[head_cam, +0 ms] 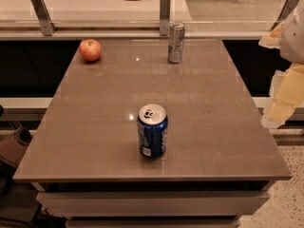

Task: Move pepsi can near apple

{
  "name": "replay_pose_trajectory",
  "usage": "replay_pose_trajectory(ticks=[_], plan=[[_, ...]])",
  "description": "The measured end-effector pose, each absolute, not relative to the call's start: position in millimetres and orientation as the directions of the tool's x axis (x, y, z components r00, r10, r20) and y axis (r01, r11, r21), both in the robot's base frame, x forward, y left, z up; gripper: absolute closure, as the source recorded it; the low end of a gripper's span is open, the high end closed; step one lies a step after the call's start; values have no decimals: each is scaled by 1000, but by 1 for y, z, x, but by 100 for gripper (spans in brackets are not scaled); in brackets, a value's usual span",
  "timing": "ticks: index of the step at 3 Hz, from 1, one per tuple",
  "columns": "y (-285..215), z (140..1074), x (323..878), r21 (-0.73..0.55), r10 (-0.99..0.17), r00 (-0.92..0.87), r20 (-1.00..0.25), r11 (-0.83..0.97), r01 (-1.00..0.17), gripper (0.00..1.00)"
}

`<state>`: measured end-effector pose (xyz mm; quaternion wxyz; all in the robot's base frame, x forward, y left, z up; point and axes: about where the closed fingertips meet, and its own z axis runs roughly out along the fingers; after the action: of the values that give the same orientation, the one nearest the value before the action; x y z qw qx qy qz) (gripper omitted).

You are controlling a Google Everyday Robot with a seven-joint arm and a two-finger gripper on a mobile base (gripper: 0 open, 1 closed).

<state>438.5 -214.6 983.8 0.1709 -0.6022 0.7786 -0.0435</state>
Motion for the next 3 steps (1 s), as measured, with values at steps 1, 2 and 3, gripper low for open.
replay_pose_trajectory(ticks=[1, 2, 3], plan=[[-215, 984, 438, -274, -953, -216, -214, 271, -923, 0], [-213, 983, 438, -266, -944, -203, -260, 272, -925, 0], [-212, 969, 434, -245, -915, -172, -364, 272, -930, 0]])
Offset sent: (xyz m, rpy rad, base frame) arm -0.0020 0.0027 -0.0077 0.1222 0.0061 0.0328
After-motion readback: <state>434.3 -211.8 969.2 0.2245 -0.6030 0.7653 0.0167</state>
